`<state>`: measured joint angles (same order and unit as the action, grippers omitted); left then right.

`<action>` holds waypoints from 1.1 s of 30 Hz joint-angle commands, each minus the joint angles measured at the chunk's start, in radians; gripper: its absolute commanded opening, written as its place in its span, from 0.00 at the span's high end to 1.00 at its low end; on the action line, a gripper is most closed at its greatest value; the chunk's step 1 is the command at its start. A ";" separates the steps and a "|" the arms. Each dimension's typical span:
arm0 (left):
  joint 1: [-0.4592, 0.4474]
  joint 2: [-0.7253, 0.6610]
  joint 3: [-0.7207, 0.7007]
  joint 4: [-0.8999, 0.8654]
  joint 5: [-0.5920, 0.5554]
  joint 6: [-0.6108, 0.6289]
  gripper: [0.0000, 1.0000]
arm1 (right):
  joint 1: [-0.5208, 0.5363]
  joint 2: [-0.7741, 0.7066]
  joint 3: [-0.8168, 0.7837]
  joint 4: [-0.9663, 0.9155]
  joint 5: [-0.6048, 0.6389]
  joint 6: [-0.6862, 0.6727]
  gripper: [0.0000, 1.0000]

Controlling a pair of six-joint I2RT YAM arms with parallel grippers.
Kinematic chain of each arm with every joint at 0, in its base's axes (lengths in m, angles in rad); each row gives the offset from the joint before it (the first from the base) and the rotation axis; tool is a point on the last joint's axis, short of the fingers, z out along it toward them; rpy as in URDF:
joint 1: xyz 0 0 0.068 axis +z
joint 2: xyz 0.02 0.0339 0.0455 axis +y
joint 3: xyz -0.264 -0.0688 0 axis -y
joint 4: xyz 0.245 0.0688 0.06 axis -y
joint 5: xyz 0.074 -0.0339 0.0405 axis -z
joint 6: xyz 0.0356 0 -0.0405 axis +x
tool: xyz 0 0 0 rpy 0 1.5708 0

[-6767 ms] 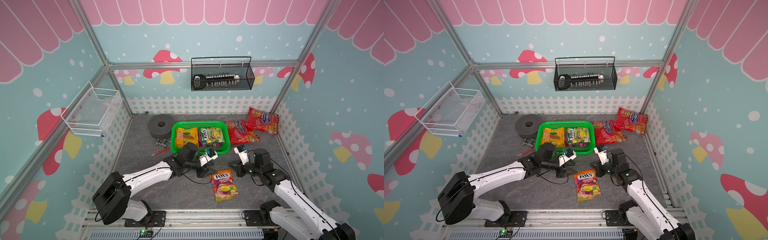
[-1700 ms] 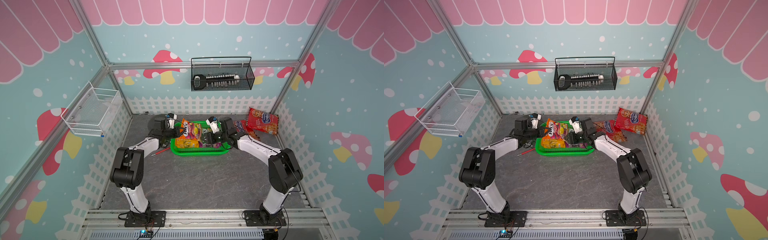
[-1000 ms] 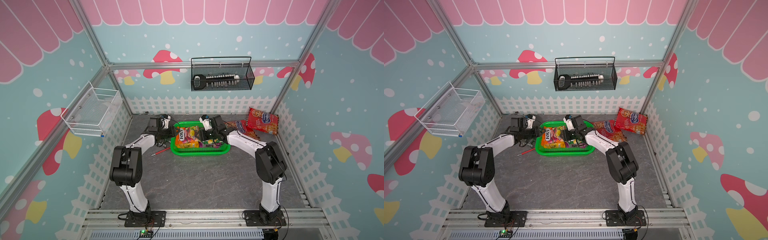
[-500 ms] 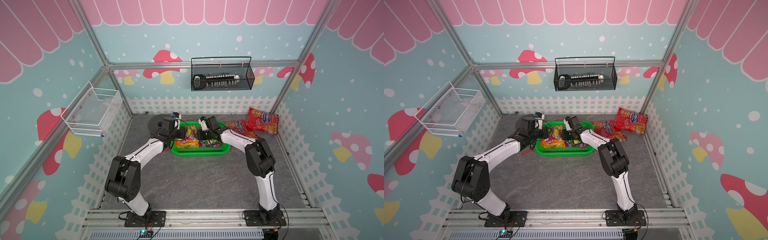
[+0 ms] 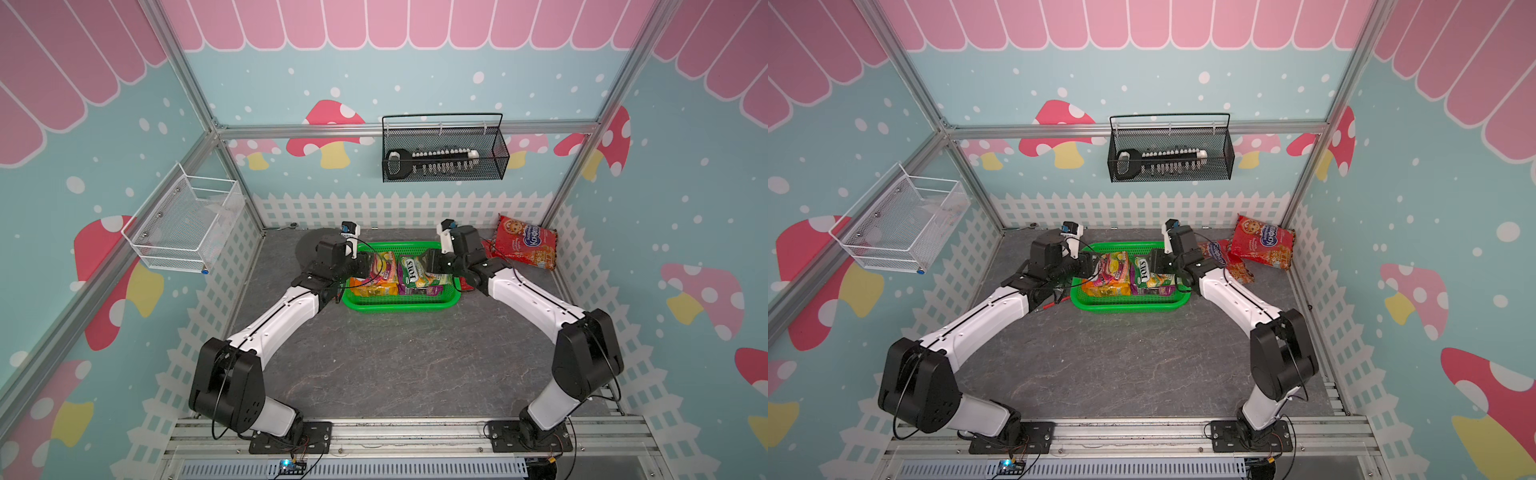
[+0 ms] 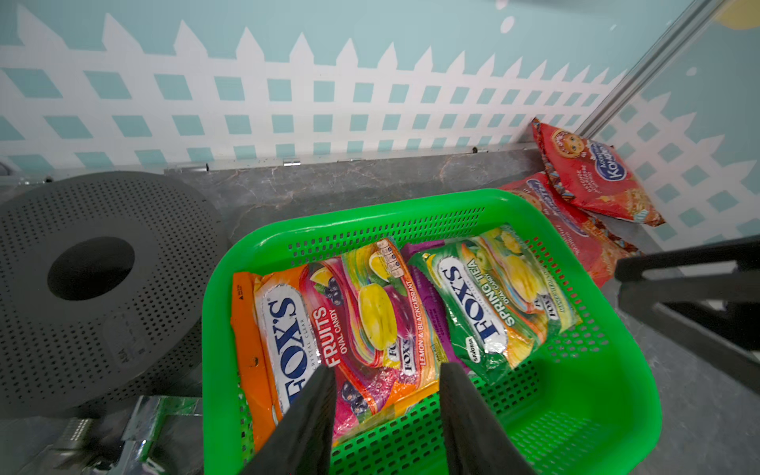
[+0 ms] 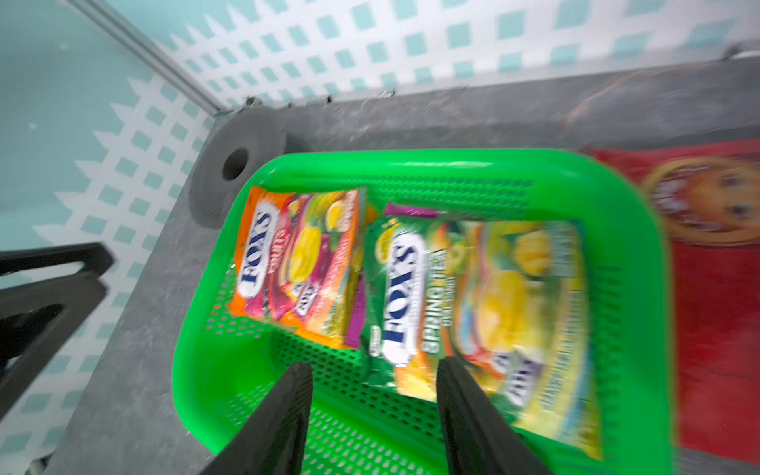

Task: Put the candies in the basket
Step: Place the candy in the basket, then adjust the basket at the center of the board.

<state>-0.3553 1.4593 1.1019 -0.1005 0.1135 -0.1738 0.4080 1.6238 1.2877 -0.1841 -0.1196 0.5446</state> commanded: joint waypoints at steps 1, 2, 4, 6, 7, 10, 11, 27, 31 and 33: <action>-0.033 -0.051 -0.037 0.008 0.025 0.081 0.54 | -0.102 -0.045 -0.080 -0.011 0.099 -0.090 0.45; -0.045 -0.069 -0.053 0.023 0.033 0.109 0.53 | -0.141 -0.065 -0.107 -0.006 0.099 -0.092 0.45; -0.057 -0.096 -0.084 0.050 0.070 0.163 0.51 | -0.214 -0.093 -0.158 0.027 0.066 -0.088 0.45; -0.094 -0.114 -0.114 0.066 0.103 0.199 0.37 | -0.286 -0.109 -0.207 0.082 -0.017 -0.089 0.45; -0.105 -0.118 -0.123 0.068 0.106 0.209 0.30 | -0.310 -0.110 -0.222 0.095 -0.028 -0.084 0.44; -0.136 -0.126 -0.142 0.074 0.105 0.236 0.21 | -0.386 -0.103 -0.255 0.123 -0.053 -0.077 0.43; -0.141 -0.129 -0.144 0.078 0.108 0.238 0.19 | -0.412 -0.101 -0.270 0.140 -0.063 -0.074 0.42; -0.139 -0.146 -0.252 0.159 -0.189 -0.034 0.01 | -0.712 0.000 -0.474 0.517 -0.296 0.010 0.37; -0.101 -0.114 -0.226 0.118 -0.193 -0.111 0.01 | -0.716 0.080 -0.439 0.541 -0.315 0.005 0.37; -0.072 -0.094 -0.209 0.087 -0.159 -0.153 0.01 | -0.716 0.130 -0.414 0.546 -0.326 0.003 0.36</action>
<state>-0.4572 1.3434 0.8597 0.0238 -0.0277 -0.2340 -0.3023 1.7004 0.8349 0.3225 -0.4141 0.5694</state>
